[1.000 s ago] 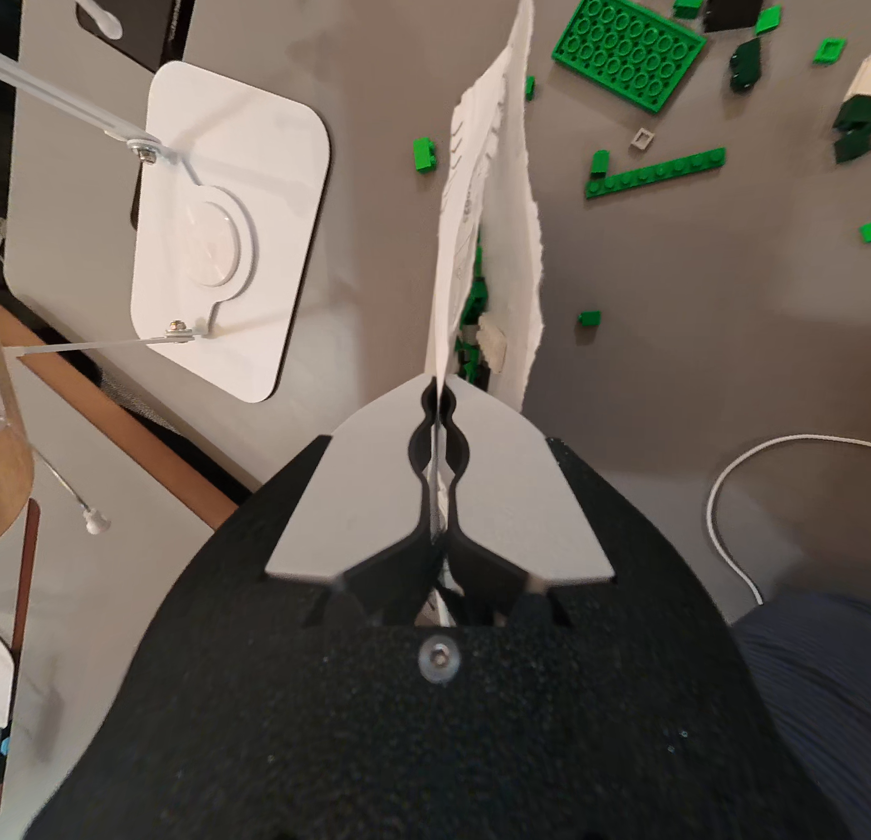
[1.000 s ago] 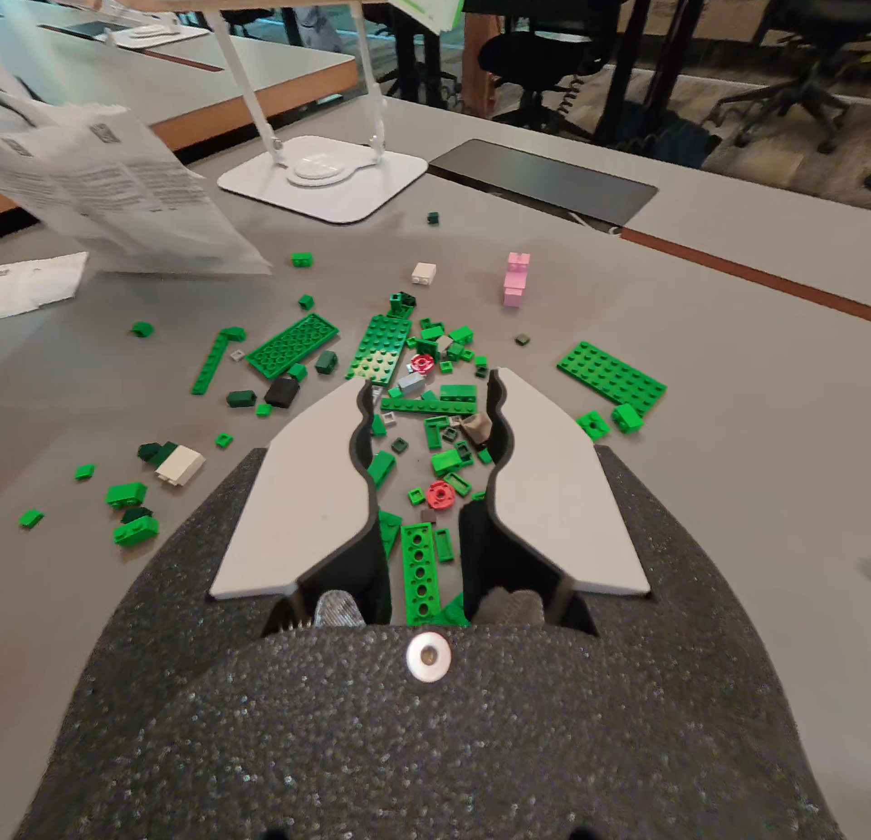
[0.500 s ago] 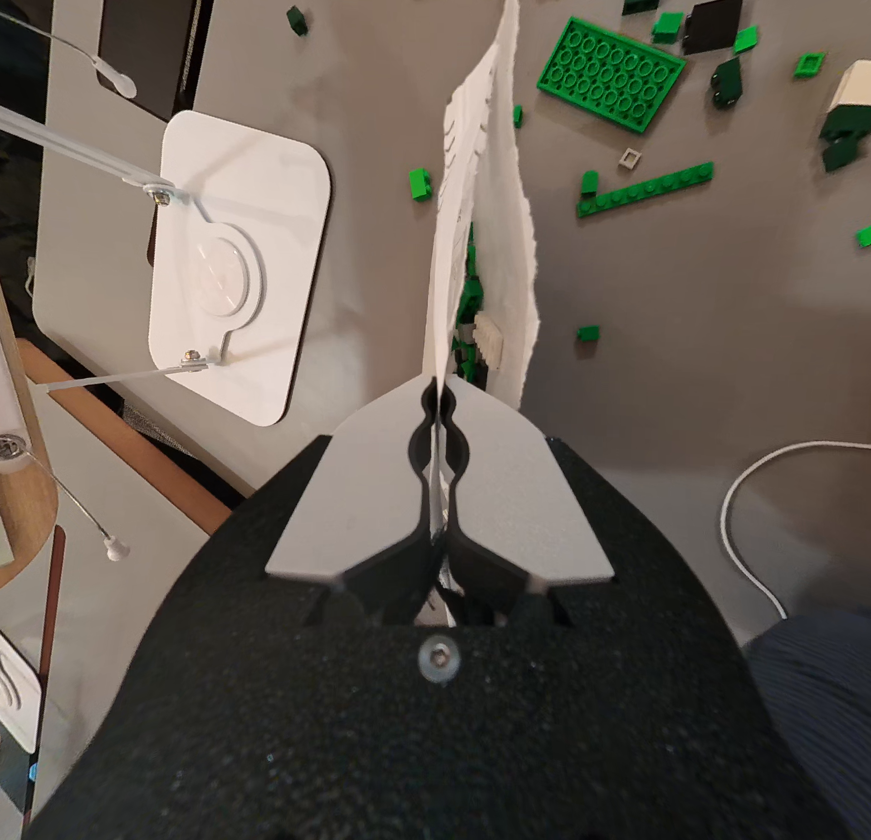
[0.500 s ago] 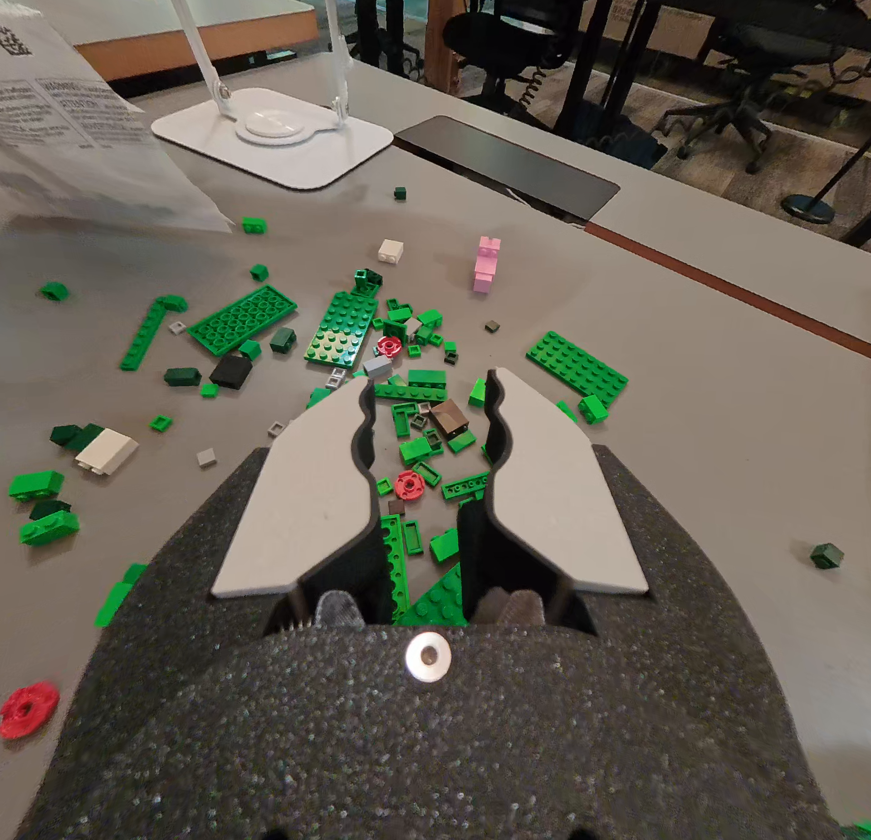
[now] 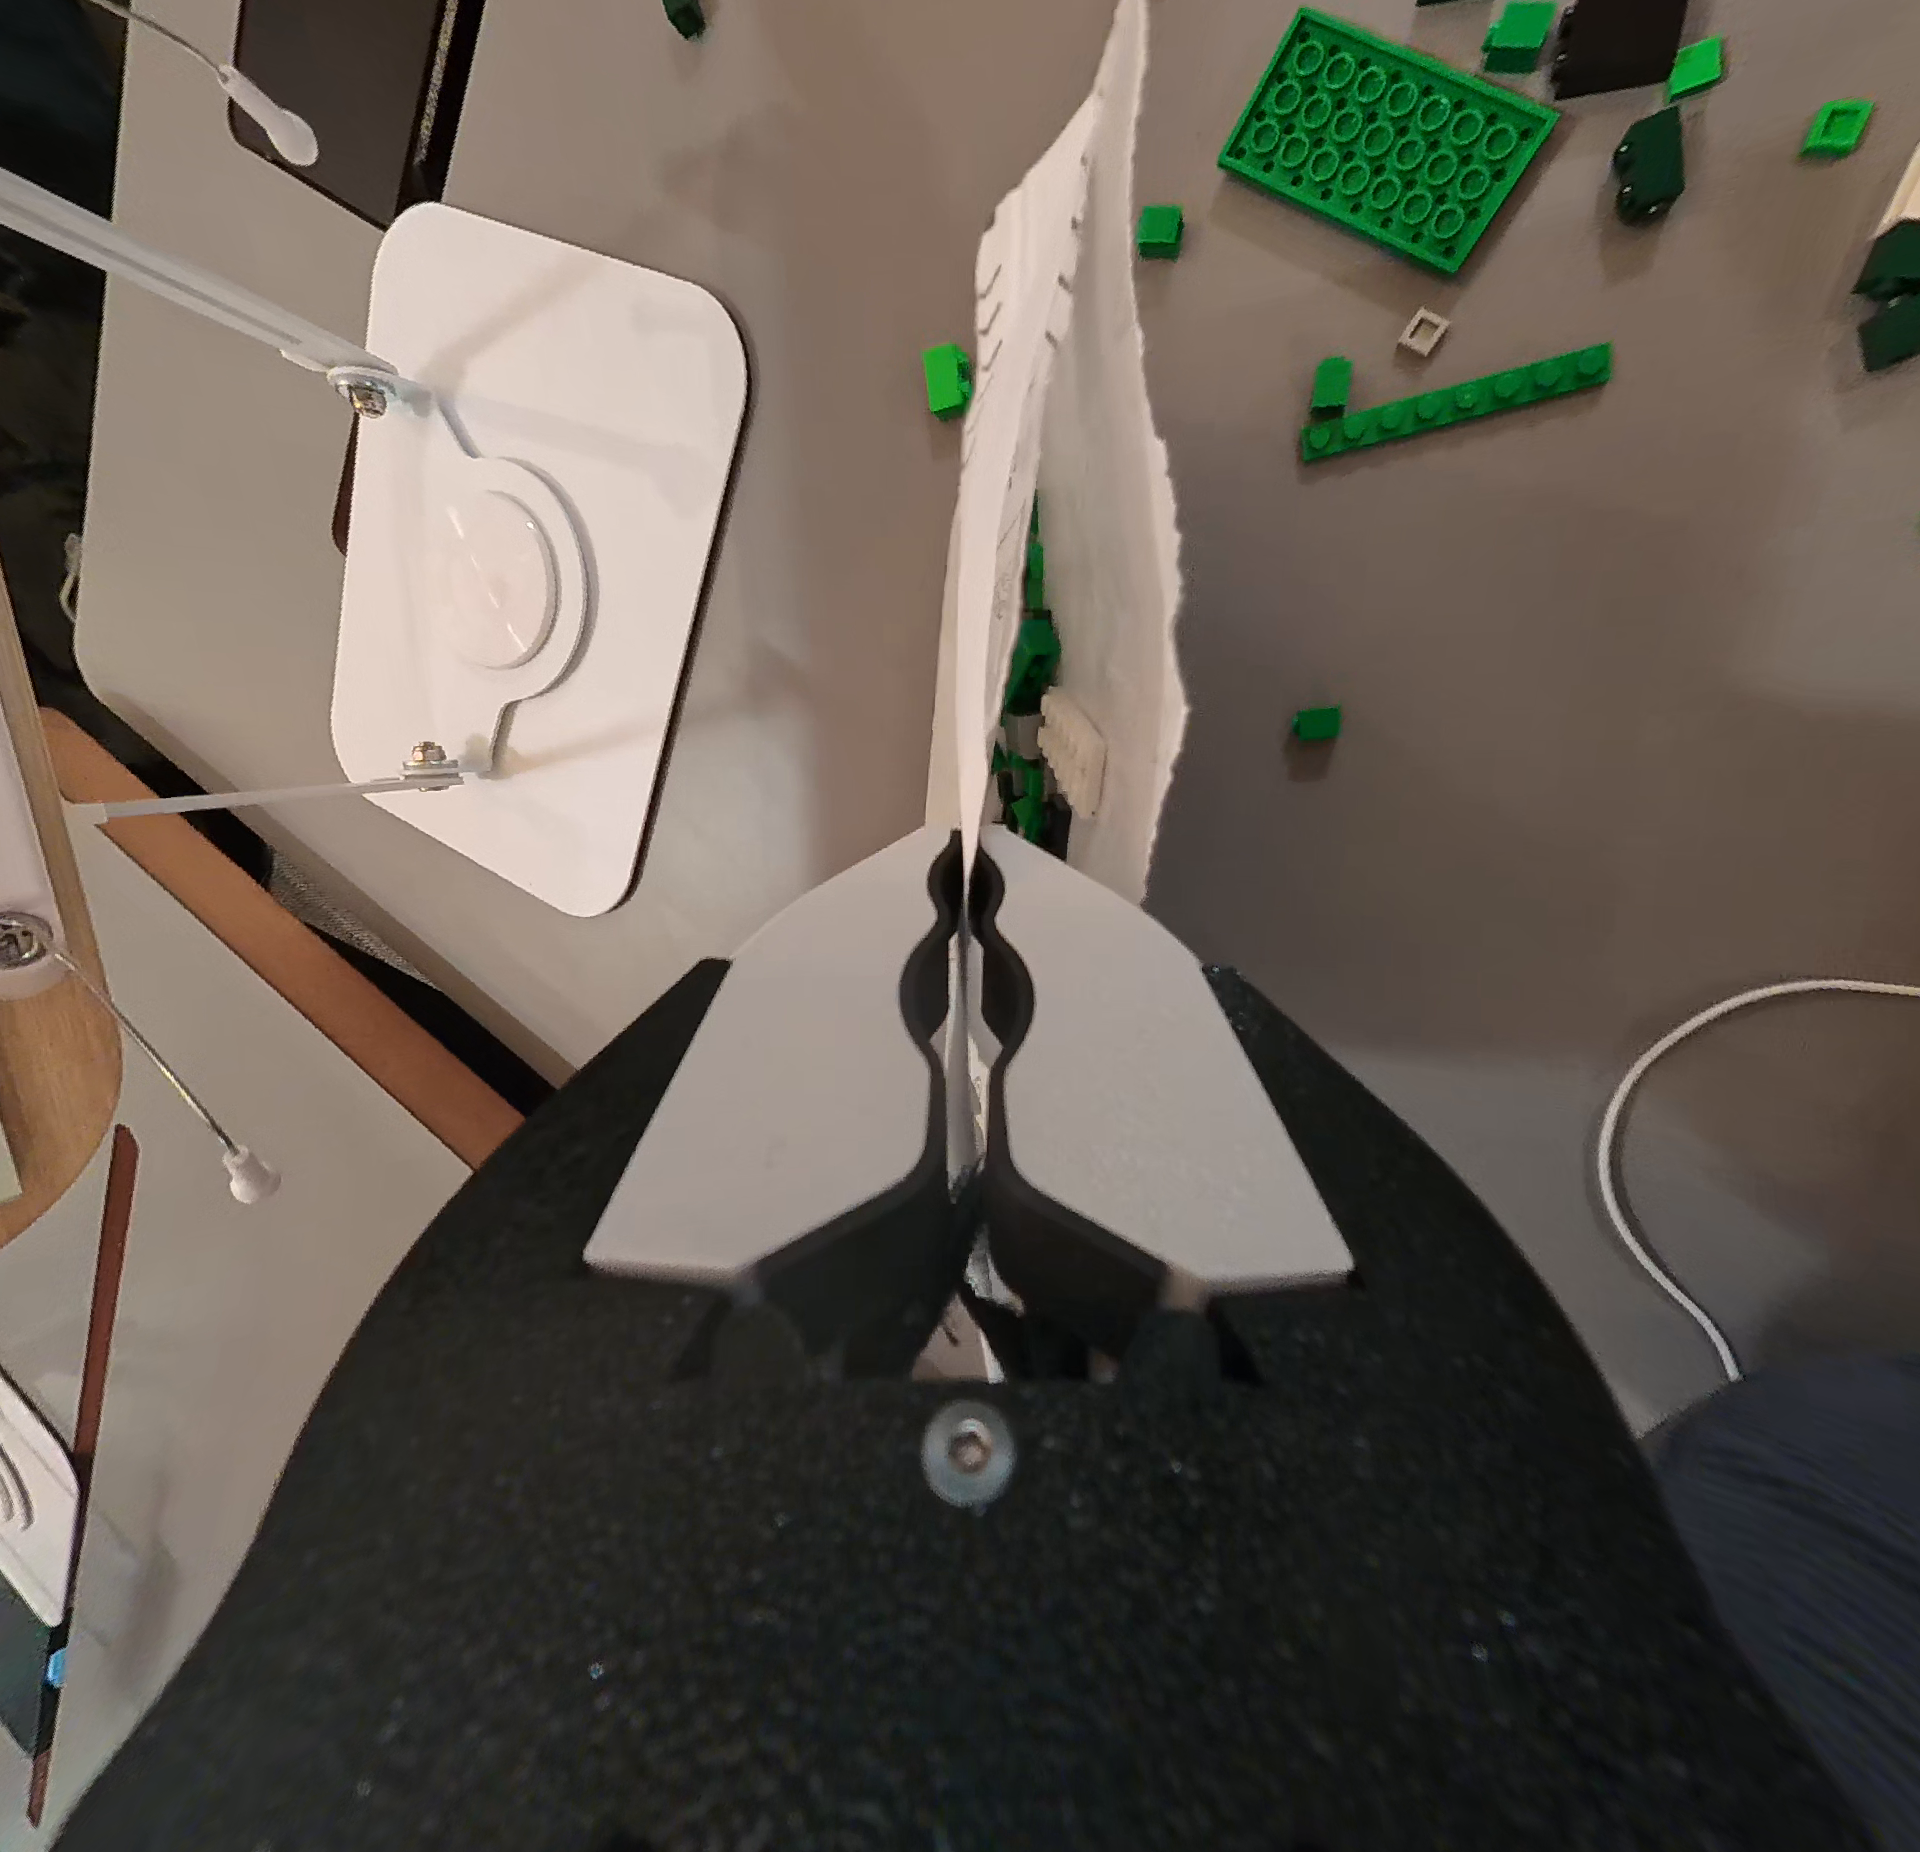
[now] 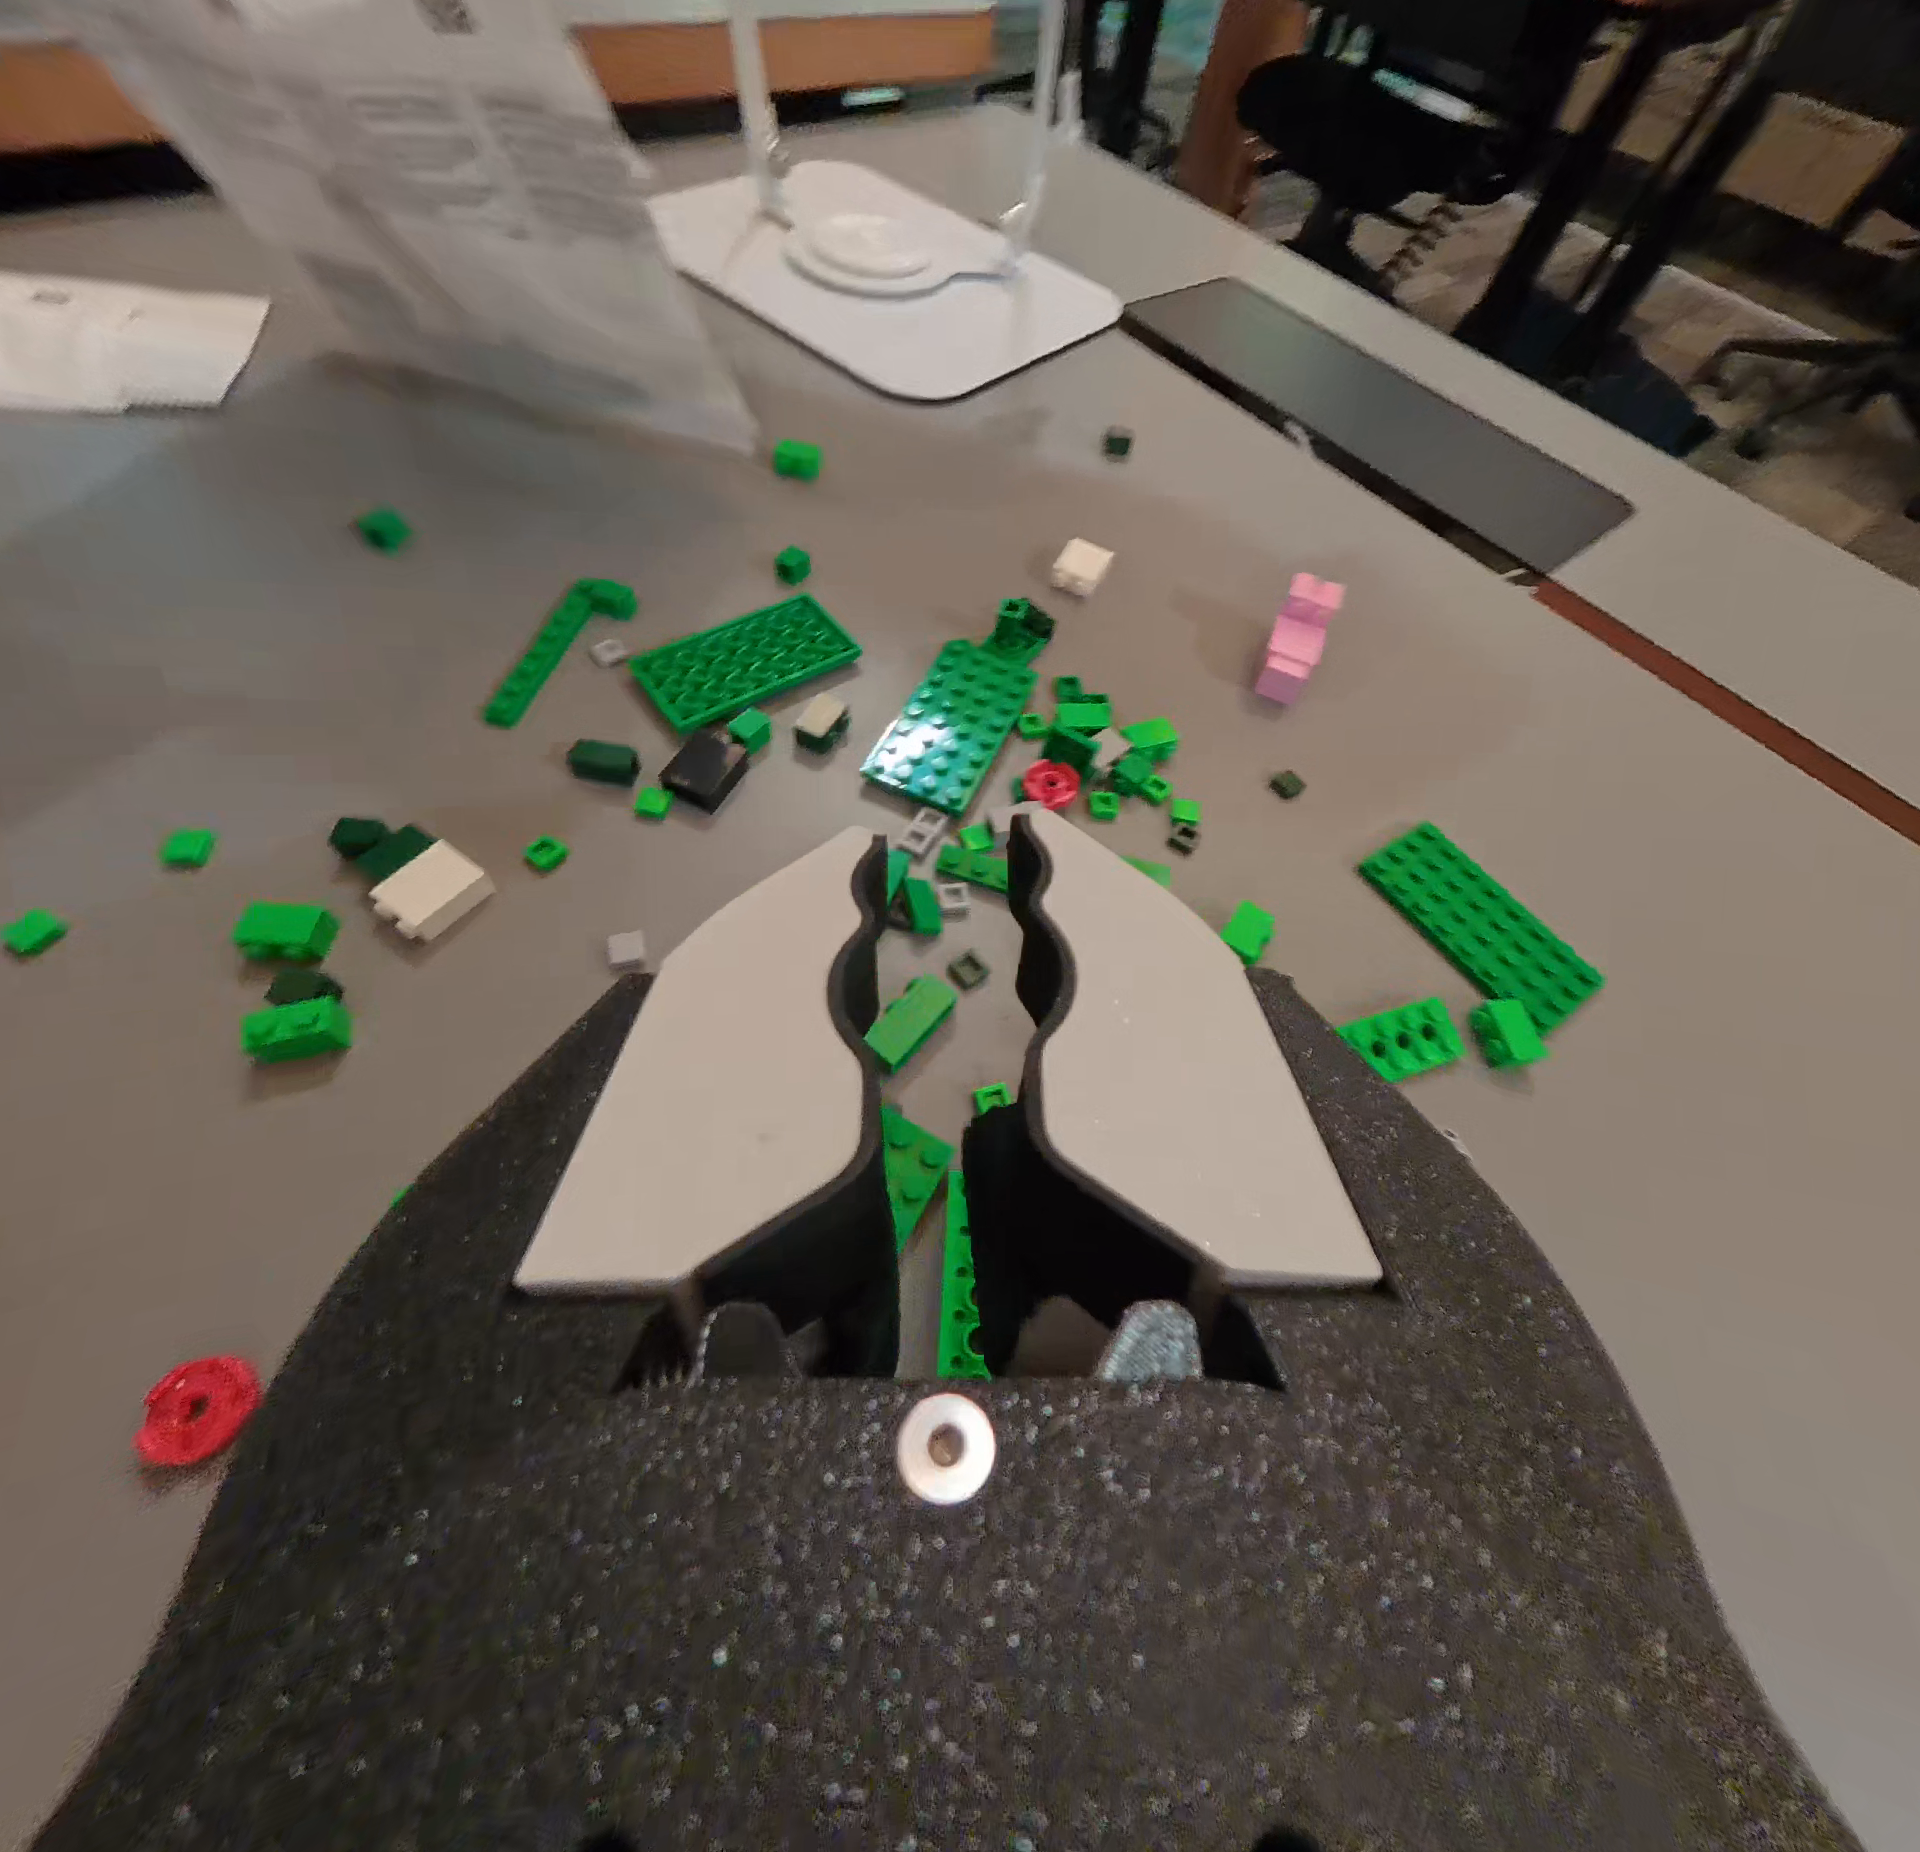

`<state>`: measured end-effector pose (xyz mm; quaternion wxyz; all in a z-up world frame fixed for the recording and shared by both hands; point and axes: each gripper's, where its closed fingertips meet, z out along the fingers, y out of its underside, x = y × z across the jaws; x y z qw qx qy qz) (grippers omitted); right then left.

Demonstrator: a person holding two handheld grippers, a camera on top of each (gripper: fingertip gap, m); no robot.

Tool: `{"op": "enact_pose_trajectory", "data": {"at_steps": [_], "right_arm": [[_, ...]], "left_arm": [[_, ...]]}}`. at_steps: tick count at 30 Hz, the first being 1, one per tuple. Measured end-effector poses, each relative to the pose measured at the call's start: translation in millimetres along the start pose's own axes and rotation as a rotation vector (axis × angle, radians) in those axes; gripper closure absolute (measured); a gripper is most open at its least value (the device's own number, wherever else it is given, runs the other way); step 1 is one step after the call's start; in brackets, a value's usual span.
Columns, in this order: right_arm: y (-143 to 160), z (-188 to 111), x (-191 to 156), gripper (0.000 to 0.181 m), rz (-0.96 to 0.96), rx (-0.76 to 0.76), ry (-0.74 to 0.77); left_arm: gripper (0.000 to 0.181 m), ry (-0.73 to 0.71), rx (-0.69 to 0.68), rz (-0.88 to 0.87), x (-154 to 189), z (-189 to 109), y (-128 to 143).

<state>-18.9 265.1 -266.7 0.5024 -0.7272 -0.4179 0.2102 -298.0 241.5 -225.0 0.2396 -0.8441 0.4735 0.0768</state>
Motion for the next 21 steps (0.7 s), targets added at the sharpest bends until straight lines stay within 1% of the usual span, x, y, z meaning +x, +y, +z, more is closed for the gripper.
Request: {"op": "enact_pose_trajectory", "data": {"at_steps": [5, 7, 10, 12, 14, 16, 18, 20, 21], "right_arm": [[13, 11, -23, 0.159, -0.120, -0.087, -0.078], [18, 12, -38, 0.174, -0.143, -0.115, -0.173], [28, 5, -58, 0.181, -0.154, -0.168, -0.327], [36, -3, -57, 0.179, -0.165, -0.209, -0.357], [44, -11, -48, 0.172, -0.177, -0.257, -0.331], [48, -17, -40, 0.167, -0.186, -0.268, -0.306], [51, -26, -50, 0.164, -0.168, -0.267, -0.389], [55, -36, -68, 0.159, -0.164, -0.267, -0.518], [54, -39, -78, 0.158, -0.192, -0.250, -0.570]], "left_arm": [[0.181, 0.005, -0.003, 0.016, 1, 1, -1], [0.181, 0.006, -0.002, 0.020, 2, 2, -1], [0.181, 0.010, 0.001, 0.026, 2, 2, -2], [0.181, 0.004, 0.004, 0.020, 1, 2, -2], [0.181, -0.006, 0.003, 0.010, 0, 2, -1], [0.181, -0.009, 0.001, 0.005, -1, 3, -1], [0.181, -0.003, 0.001, 0.005, 0, 3, 0], [0.181, 0.008, 0.000, 0.013, 2, 3, -1], [0.181, 0.010, -0.001, 0.016, 2, 3, -1]]}}
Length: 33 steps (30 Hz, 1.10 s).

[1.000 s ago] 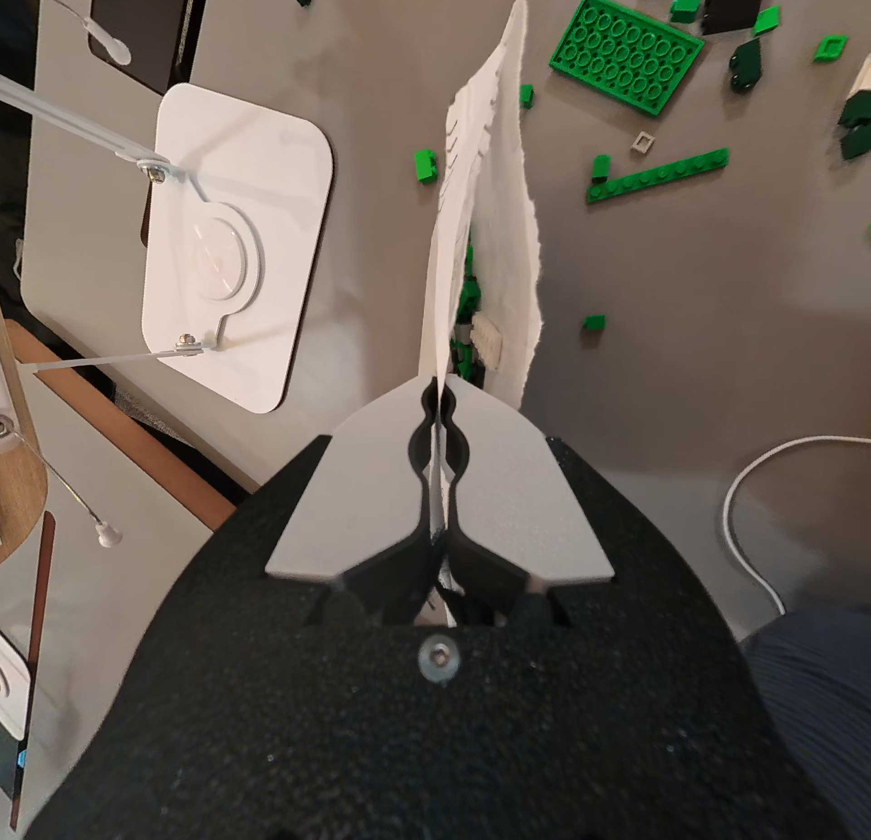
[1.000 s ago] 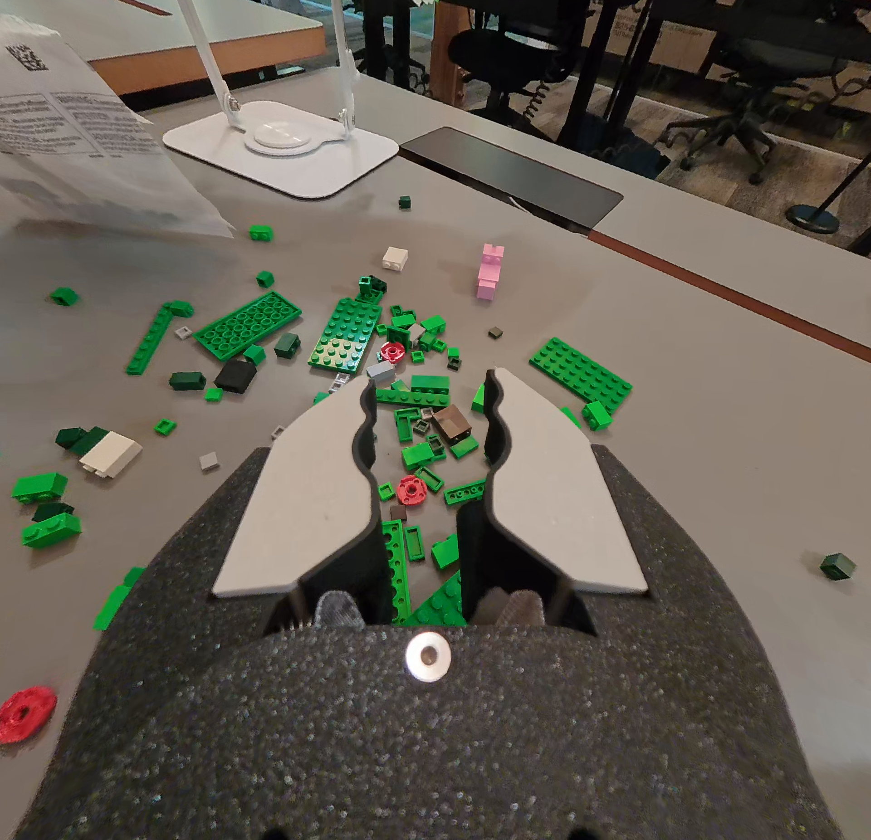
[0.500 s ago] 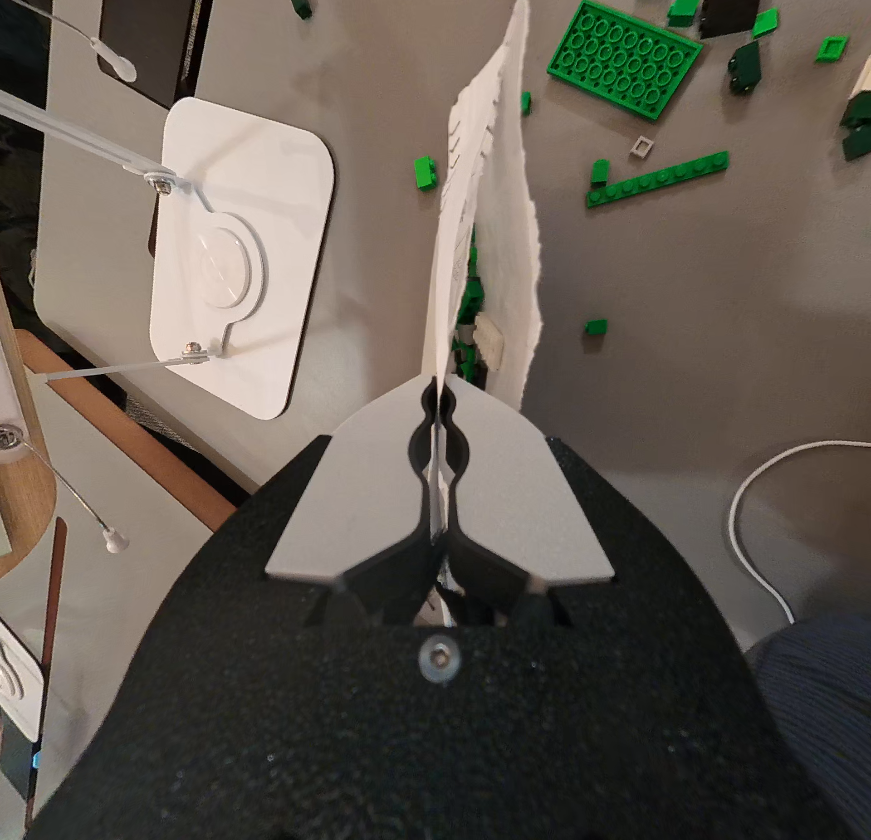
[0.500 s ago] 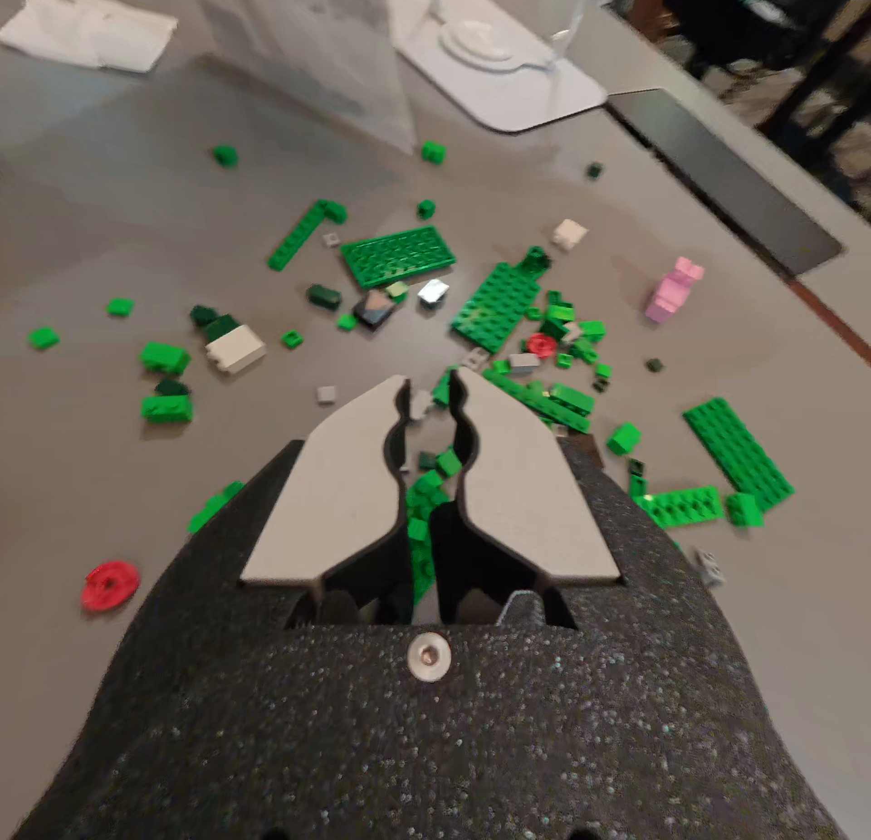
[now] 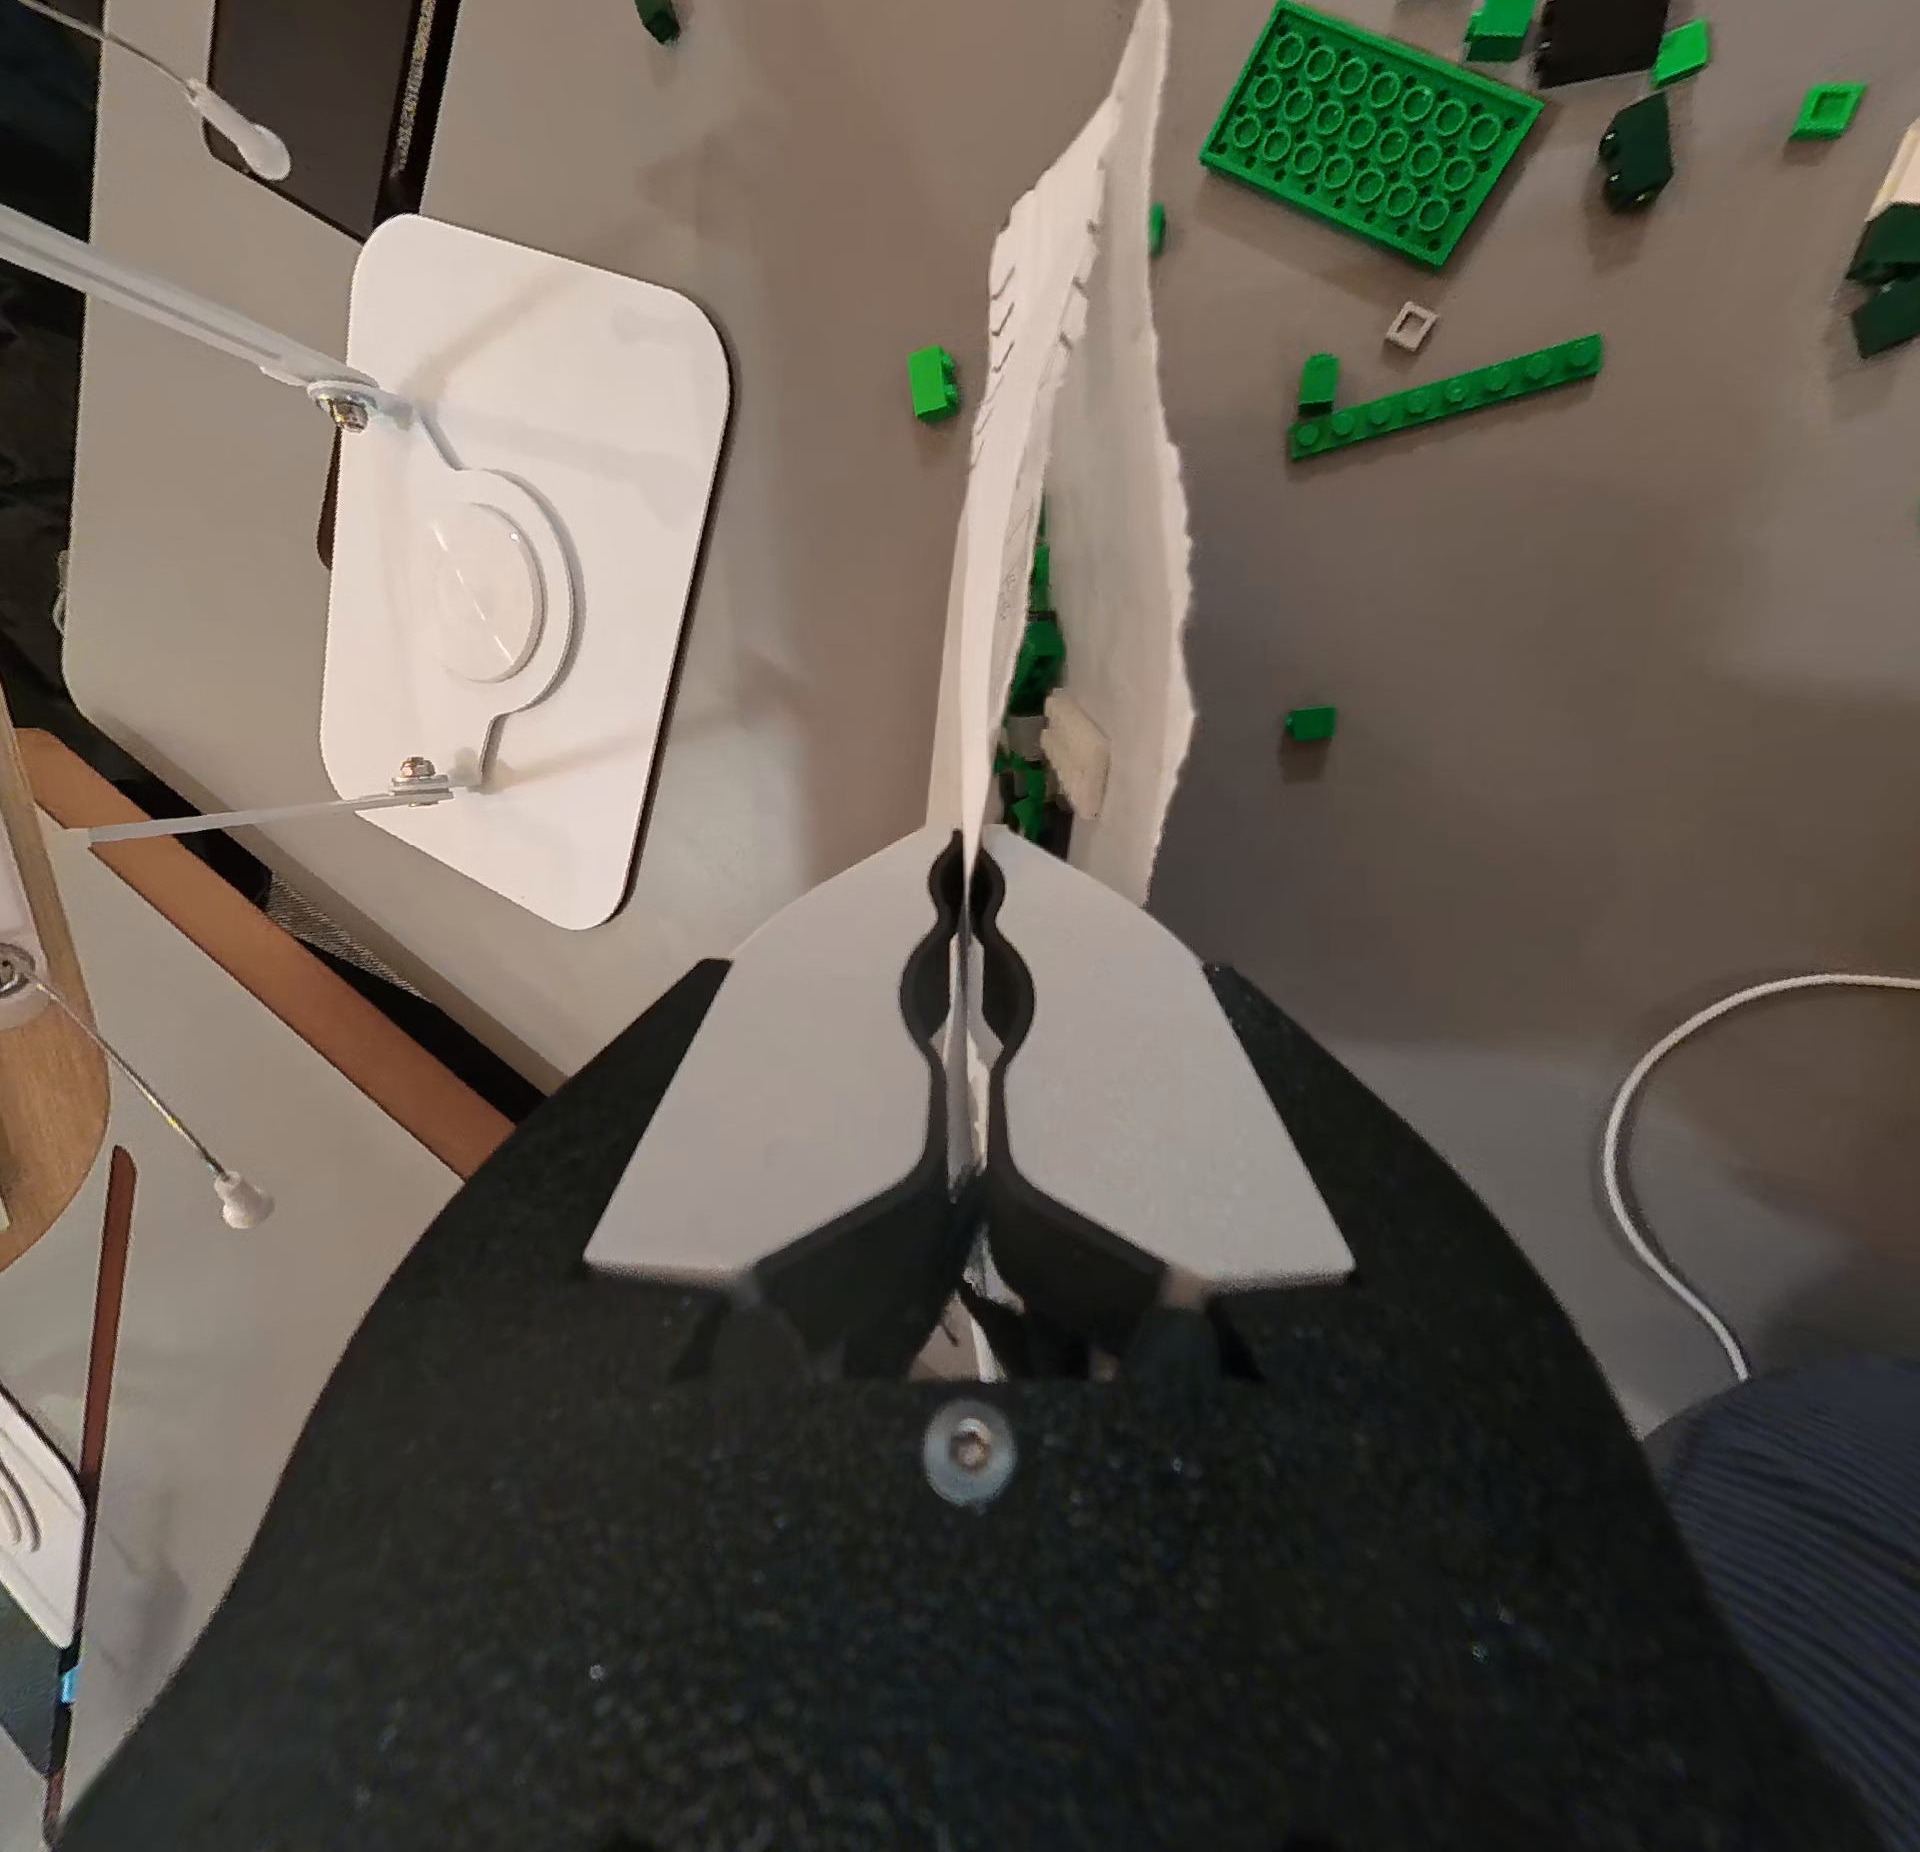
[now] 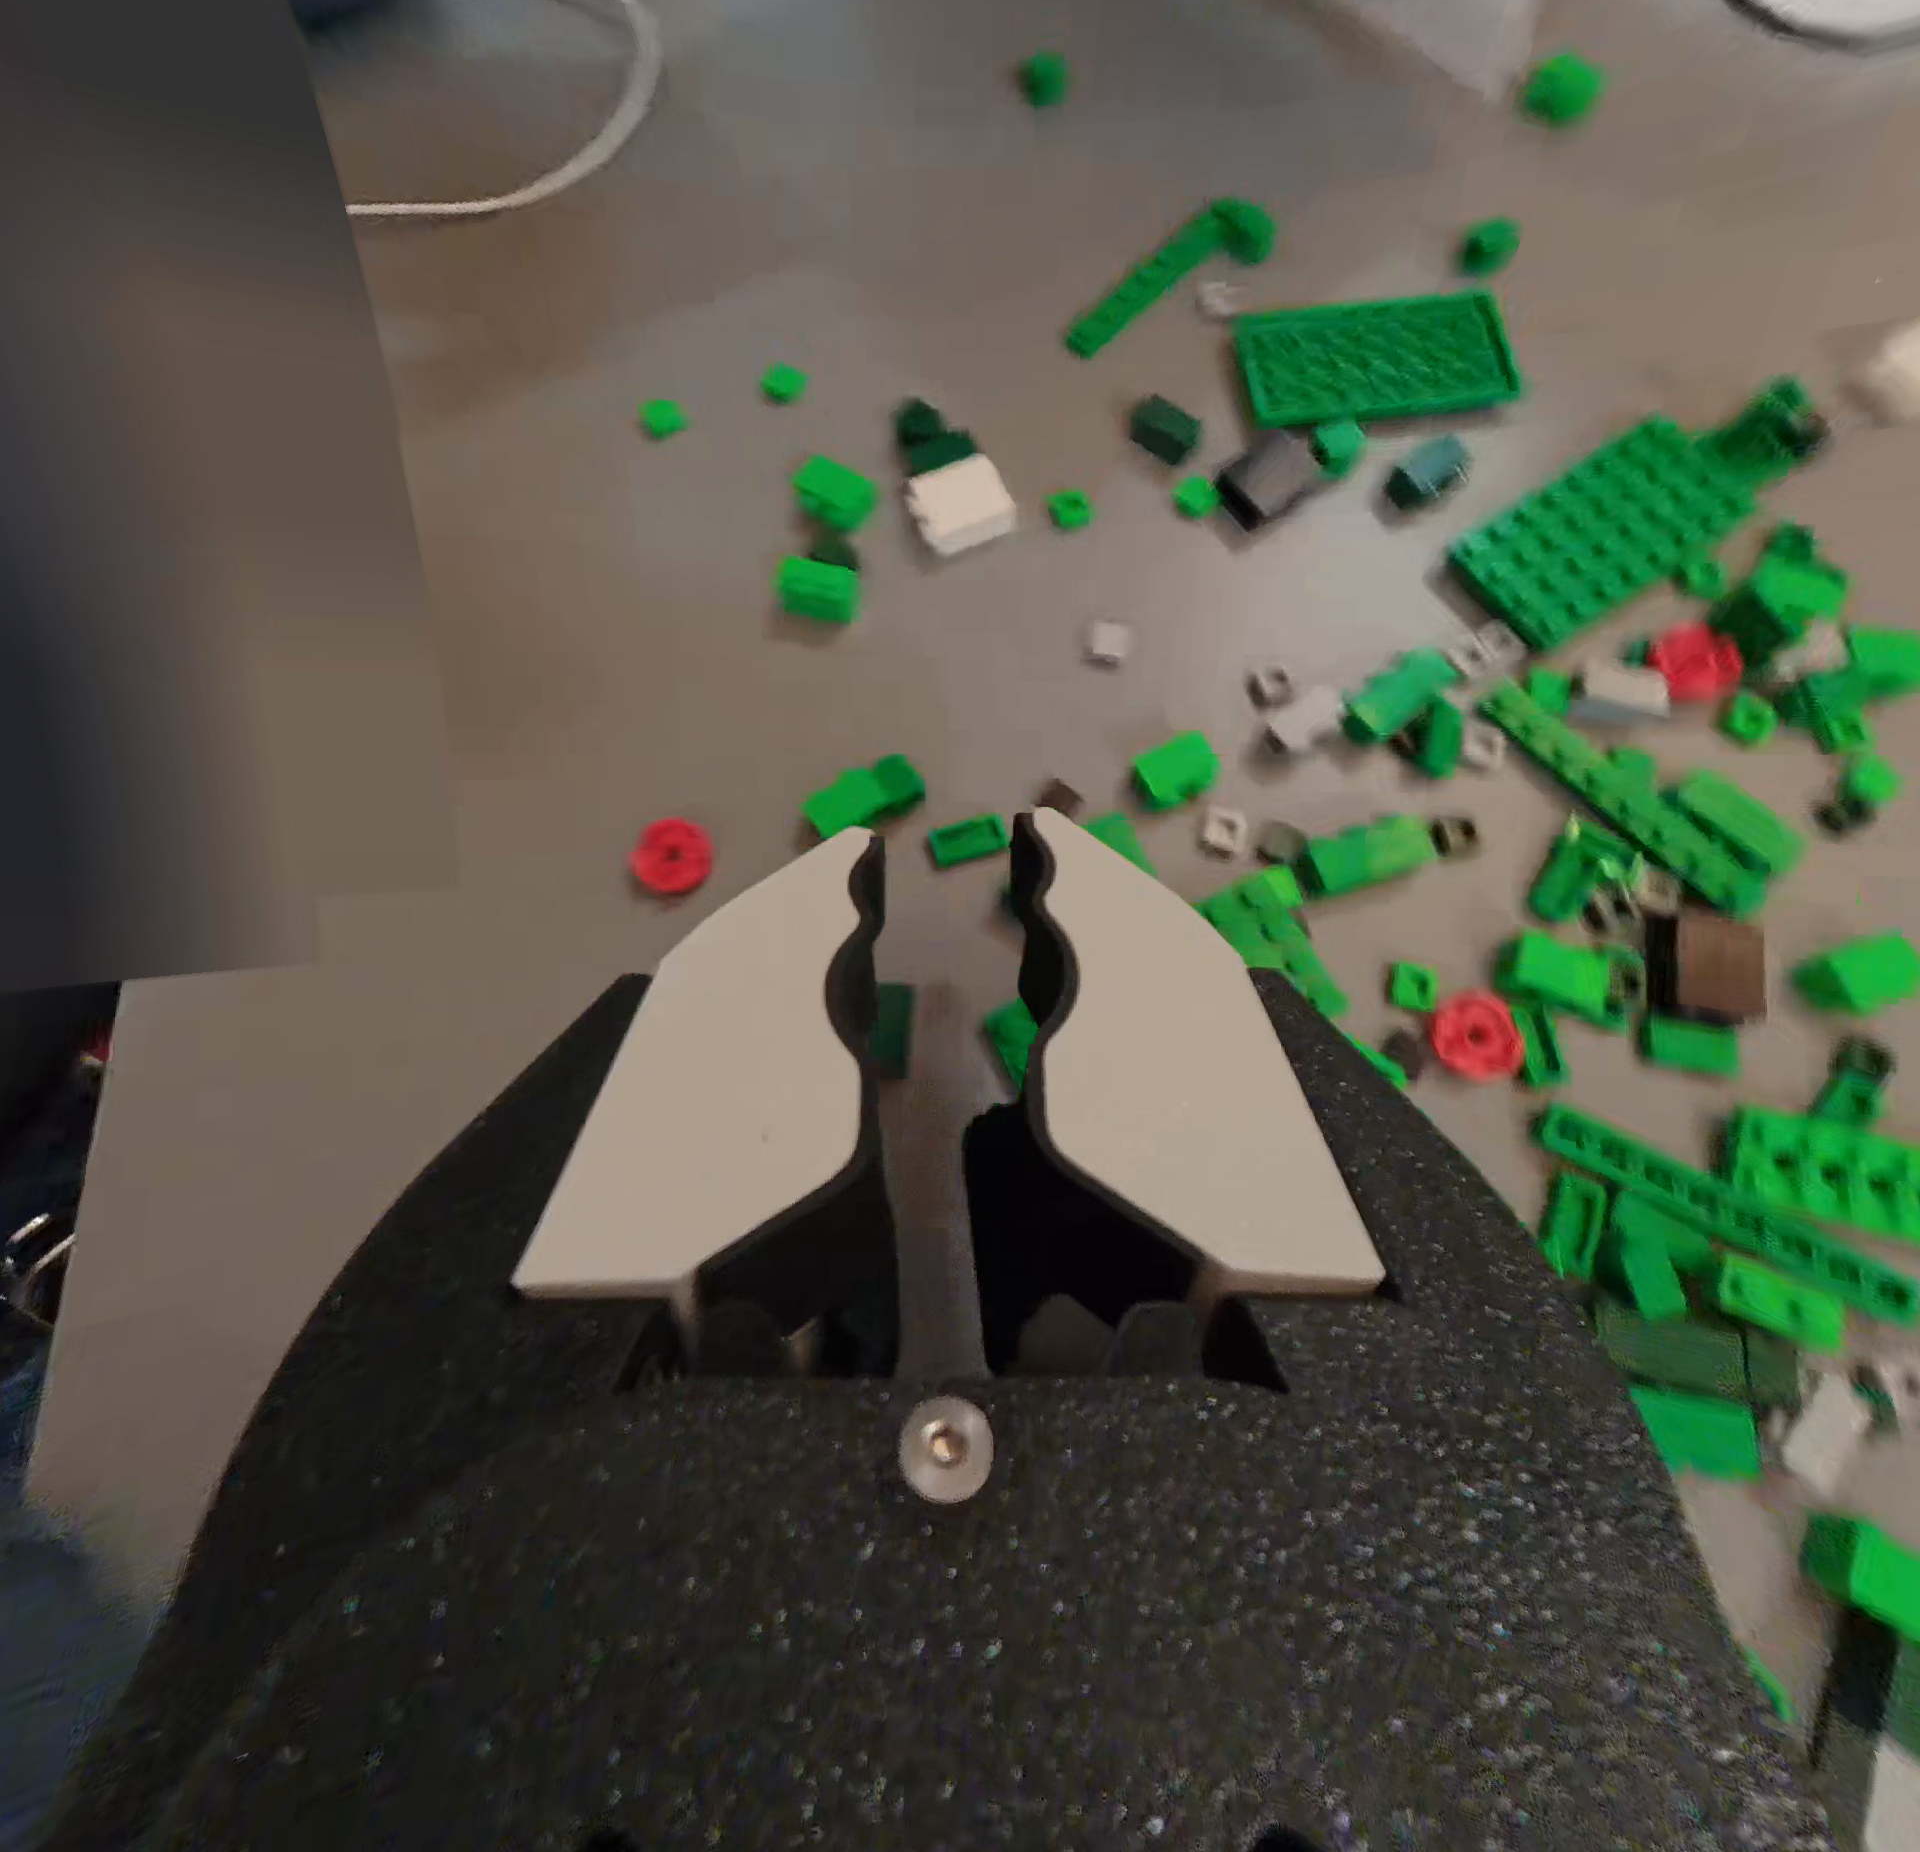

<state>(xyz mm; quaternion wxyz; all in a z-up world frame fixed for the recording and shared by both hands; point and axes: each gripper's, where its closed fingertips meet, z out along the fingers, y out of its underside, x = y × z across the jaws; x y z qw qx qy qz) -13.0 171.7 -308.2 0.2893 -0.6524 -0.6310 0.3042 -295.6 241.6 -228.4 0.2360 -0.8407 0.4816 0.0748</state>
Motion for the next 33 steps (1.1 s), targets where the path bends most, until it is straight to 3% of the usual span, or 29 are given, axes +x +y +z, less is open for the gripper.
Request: {"op": "enact_pose_trajectory", "data": {"at_steps": [7, 15, 18, 24, 27, 30, 33], "right_arm": [[-24, 8, -20, 0.146, -0.066, 0.072, -0.070], [-29, 59, -42, 0.149, -0.192, -0.075, -0.116], [-33, 62, -46, 0.149, -0.212, -0.074, -0.110], [-36, 35, -18, 0.151, -0.149, 0.003, 0.021], [-21, 4, 25, 0.153, -0.131, -0.037, 0.285], [-7, -44, 53, 0.160, -0.072, 0.026, 0.477], [18, -65, 57, 0.161, 0.083, 0.054, 0.446]], "left_arm": [[0.181, -0.006, -0.009, 0.011, 1, 1, -3], [0.181, 0.003, -0.017, 0.018, 3, 2, -2], [0.181, 0.005, -0.015, 0.017, 3, 2, -2], [0.181, 0.007, -0.020, 0.018, 3, 2, -1], [0.181, 0.006, -0.021, 0.020, 4, 2, -1], [0.181, 0.007, -0.013, 0.016, 3, 1, -1], [0.181, 0.025, -0.008, 0.003, 4, 1, 0]]}}
